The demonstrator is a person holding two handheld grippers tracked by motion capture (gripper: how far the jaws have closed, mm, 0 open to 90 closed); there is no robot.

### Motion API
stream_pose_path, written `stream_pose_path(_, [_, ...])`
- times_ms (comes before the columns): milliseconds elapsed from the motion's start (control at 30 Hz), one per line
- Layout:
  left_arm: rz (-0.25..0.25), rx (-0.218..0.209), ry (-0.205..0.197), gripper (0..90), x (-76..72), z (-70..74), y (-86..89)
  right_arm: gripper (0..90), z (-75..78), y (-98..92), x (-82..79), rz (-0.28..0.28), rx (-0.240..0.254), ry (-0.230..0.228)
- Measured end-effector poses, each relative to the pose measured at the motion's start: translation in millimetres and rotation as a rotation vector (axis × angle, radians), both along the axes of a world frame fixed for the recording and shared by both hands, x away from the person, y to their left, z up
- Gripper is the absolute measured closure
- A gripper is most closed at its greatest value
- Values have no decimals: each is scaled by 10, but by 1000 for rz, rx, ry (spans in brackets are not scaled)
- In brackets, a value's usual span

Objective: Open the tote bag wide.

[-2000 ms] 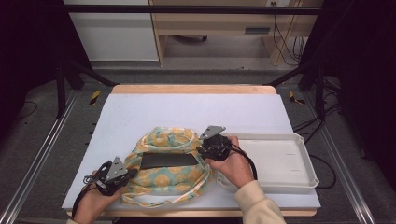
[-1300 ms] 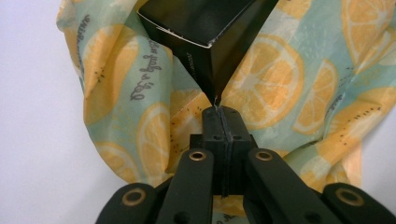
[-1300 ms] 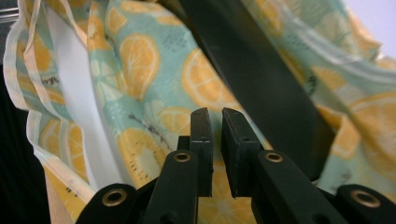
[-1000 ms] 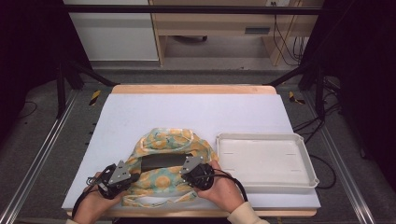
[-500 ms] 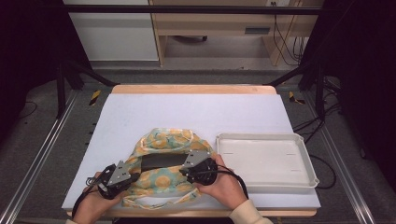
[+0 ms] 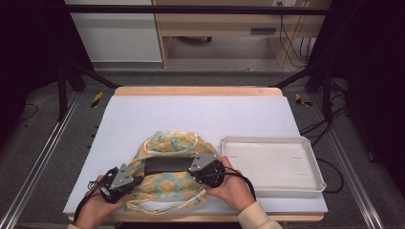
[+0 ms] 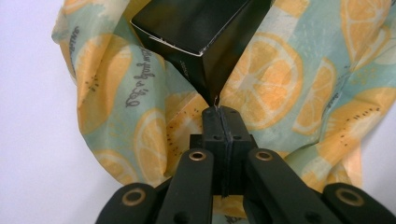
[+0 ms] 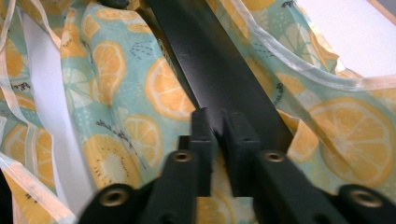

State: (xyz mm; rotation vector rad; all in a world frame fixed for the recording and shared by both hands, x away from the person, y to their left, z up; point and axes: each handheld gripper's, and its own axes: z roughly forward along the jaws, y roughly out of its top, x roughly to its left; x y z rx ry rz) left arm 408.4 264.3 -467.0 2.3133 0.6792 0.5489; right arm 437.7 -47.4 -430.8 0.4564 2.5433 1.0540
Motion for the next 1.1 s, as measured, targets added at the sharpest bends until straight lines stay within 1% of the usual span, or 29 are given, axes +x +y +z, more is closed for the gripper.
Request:
stream_pose_path(33, [3,-2,-4,900,-2,0,-3,900,2,-6,3,-2,-2,2])
stream_pose_path(67, [4,-4,-5,900,-2,1,-3,900,-1,-10,4,-5,-5,4])
stream_pose_path(100, [-1,7,-5,900,-1,9,4,900,-3,-13,6,-2,-6,4])
stream_pose_path(133, [4,-6,-8,900,-5,5,-1,900,-2,-15,1,-1,-8,6])
stream_pose_path(233, [-4,-9,-5,900,-12,8,4,900,1,-20,-28,4,-9,12])
stream_pose_path(300, [-11,-3,-2,900,-17,7,4,900,-18,-25,-64,17,-21,23])
stream_pose_path(367, [-14,-5,1,900,-18,4,-2,900,-71,-19,-98,26,-44,39])
stream_pose_path(433, [-19,0,6,900,-16,1,-7,900,-144,-4,-109,34,-69,56])
stream_pose_path(467, [-18,5,10,900,-16,-9,-6,900,-213,18,-108,37,-89,79])
stream_pose_path(500, [-18,5,10,900,-16,-9,-6,900,-213,18,-108,37,-89,79])
stream_pose_path(533, [-17,5,11,900,-15,-12,-2,900,-238,32,-109,37,-103,81])
stream_pose_path(600, [-17,7,14,900,-8,-18,2,900,-264,51,-108,45,-111,94])
stream_pose_path(667, [-16,10,16,900,2,-24,5,900,-279,69,-113,41,-129,103])
stream_pose_path(800, [-1,20,5,900,26,-20,7,900,-296,81,-113,35,-141,111])
stream_pose_path(833, [8,18,-3,900,39,-22,8,900,-301,83,-108,37,-147,113])
stream_pose_path(867, [16,24,-10,900,56,-20,13,900,-310,91,-107,34,-148,115])
stream_pose_path(933, [24,54,-15,900,103,-9,35,900,-321,104,-101,34,-156,118])
stream_pose_path(967, [40,27,-17,900,121,-26,33,900,-326,116,-104,29,-160,119])
stream_pose_path(1000, [36,37,-11,900,141,-23,49,900,-335,126,-100,33,-160,120])
stream_pose_path(1033, [48,11,-10,900,146,-41,42,900,-345,141,-101,27,-162,120])
stream_pose_path(1067, [35,37,-4,900,153,-32,58,900,-345,146,-98,21,-171,120])
stream_pose_path(1100, [43,18,-6,900,144,-48,48,900,-345,146,-98,21,-171,120])
